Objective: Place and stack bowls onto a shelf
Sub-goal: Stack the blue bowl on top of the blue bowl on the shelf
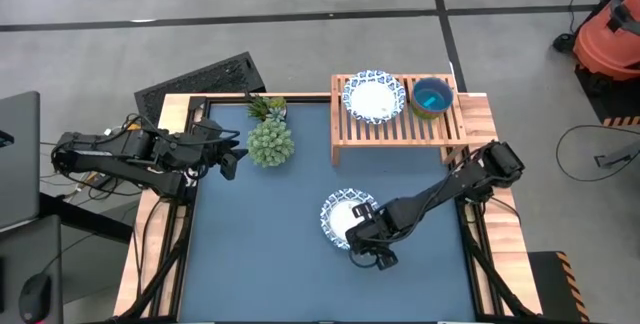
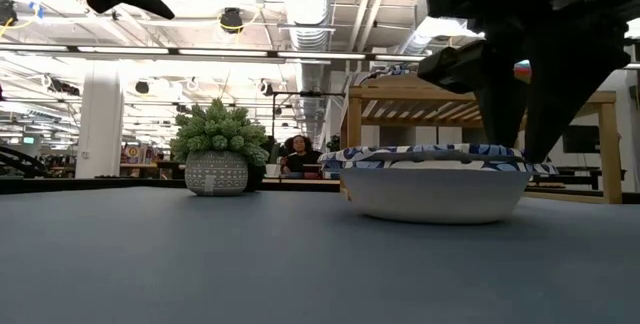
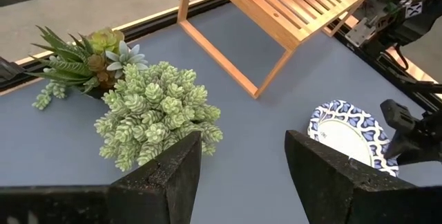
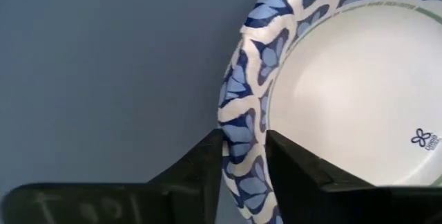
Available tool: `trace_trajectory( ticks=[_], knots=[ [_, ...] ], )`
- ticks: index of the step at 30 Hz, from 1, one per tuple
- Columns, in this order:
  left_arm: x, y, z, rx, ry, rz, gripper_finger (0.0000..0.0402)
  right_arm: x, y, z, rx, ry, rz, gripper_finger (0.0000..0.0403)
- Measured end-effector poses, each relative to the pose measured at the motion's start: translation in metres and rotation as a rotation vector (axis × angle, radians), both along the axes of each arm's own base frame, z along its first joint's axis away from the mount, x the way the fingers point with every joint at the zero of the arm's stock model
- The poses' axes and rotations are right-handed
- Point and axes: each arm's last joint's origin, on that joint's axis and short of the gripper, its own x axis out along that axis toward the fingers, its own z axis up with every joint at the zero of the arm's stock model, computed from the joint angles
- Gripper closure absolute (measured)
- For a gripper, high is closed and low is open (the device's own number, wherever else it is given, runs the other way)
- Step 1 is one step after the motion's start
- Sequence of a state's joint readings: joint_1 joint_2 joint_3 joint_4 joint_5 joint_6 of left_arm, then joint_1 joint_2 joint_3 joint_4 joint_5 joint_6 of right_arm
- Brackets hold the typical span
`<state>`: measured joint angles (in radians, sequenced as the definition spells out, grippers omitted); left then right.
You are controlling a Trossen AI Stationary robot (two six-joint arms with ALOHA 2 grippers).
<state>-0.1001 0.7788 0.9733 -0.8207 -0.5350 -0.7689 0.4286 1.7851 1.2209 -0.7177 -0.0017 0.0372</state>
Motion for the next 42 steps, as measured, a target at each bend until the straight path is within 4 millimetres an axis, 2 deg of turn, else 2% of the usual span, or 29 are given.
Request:
trace_trajectory(
  ticks=[12, 19, 24, 35, 38, 42],
  knots=[
    [0.0, 0.0, 0.0, 0.0, 0.001, -0.001, 0.0205, 0.001, -0.001, 0.001, 0.023, -0.004, 0.0, 0.038],
    [0.0, 0.0, 0.0, 0.001, 0.001, -0.001, 0.0205, 0.001, -0.001, 0.002, 0.03, -0.003, -0.014, 0.0386],
    [0.0, 0.0, 0.0, 0.0, 0.001, -0.001, 0.0205, -0.004, -0.005, 0.016, 0.042, -0.022, -0.014, 0.0386],
    [0.0, 0.0, 0.0, -0.003, 0.0, -0.004, 0.0205, -0.019, -0.03, 0.075, 0.121, -0.207, -0.071, 0.0386],
    [0.0, 0.0, 0.0, -0.004, 0.0, -0.004, 0.0205, -0.024, -0.04, 0.105, 0.16, -0.308, -0.092, 0.0386],
    [0.0, 0.0, 0.0, -0.003, 0.001, -0.004, 0.0205, -0.033, -0.055, 0.154, 0.231, -0.517, -0.121, 0.0386]
  ],
)
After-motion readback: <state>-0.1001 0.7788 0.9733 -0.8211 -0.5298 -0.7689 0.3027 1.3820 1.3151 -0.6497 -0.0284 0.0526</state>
